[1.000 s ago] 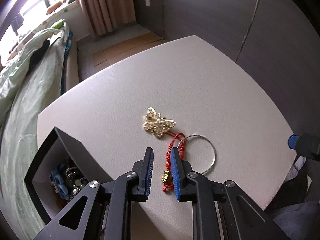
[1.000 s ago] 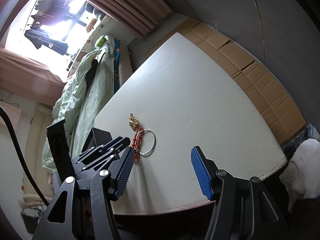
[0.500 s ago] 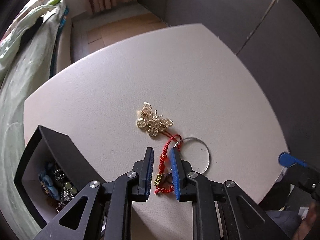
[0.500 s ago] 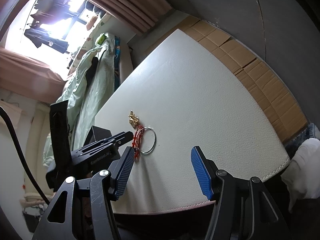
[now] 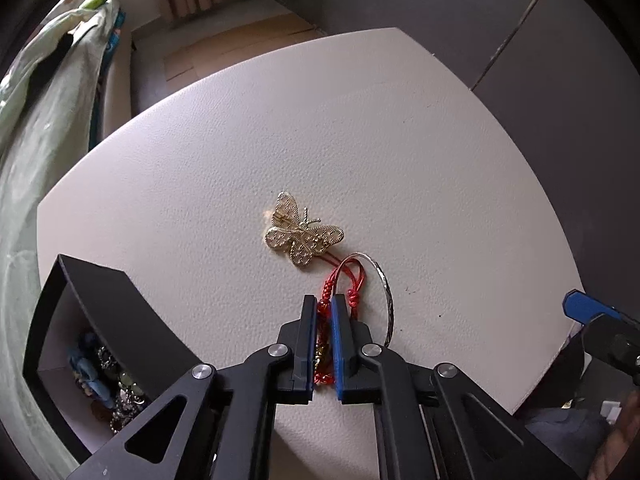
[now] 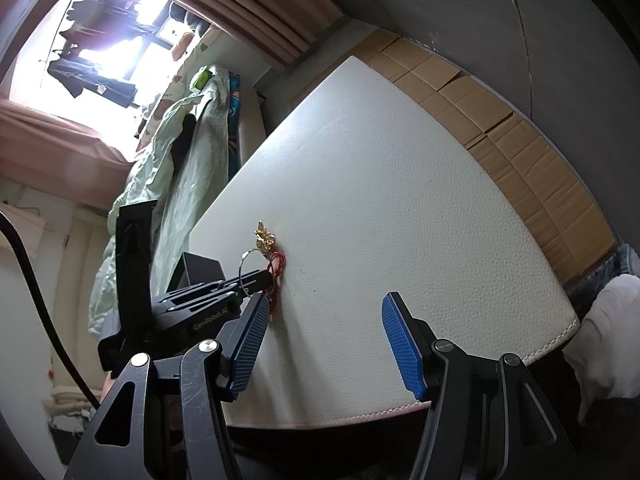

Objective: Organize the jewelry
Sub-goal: 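Lift the red cord bracelet with the left tool and carry it over the box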

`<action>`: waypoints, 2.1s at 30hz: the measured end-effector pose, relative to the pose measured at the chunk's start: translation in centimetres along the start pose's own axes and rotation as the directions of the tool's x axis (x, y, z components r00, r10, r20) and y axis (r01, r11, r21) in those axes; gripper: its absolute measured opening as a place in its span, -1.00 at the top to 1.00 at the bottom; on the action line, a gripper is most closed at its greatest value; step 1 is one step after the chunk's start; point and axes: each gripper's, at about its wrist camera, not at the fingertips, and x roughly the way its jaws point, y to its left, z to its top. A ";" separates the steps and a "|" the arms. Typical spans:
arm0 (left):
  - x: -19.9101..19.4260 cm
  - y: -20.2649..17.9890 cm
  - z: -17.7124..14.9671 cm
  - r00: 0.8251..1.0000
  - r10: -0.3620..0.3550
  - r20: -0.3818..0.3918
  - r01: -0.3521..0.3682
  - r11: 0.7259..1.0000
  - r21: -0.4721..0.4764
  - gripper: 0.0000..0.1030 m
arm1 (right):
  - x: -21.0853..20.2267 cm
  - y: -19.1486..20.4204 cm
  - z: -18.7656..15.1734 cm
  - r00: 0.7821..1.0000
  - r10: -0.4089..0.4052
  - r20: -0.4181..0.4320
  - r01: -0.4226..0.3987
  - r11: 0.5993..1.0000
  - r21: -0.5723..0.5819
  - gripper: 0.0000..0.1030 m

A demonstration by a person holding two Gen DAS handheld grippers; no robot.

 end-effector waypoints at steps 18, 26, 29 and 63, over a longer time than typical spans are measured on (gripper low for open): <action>-6.4 1.2 -0.3 0.982 -0.131 0.137 0.136 0.990 -0.028 0.87 | 4.7 3.8 1.3 0.991 -0.086 -0.098 0.073 0.989 -0.129 -0.16; -8.9 2.4 -0.6 0.968 -0.166 0.187 0.180 0.982 -0.060 0.87 | 6.7 6.4 1.2 0.976 -0.187 -0.113 0.147 0.946 -0.288 -0.14; -9.8 3.4 -0.7 0.967 -0.151 0.205 0.168 0.983 -0.068 0.87 | 6.9 6.8 1.3 0.976 -0.183 -0.119 0.137 0.937 -0.320 -0.14; -16.0 11.3 -6.5 0.950 -0.067 0.304 0.131 0.972 -0.195 0.87 | 10.9 10.0 0.3 0.905 -0.412 -0.111 0.267 0.750 -0.606 0.90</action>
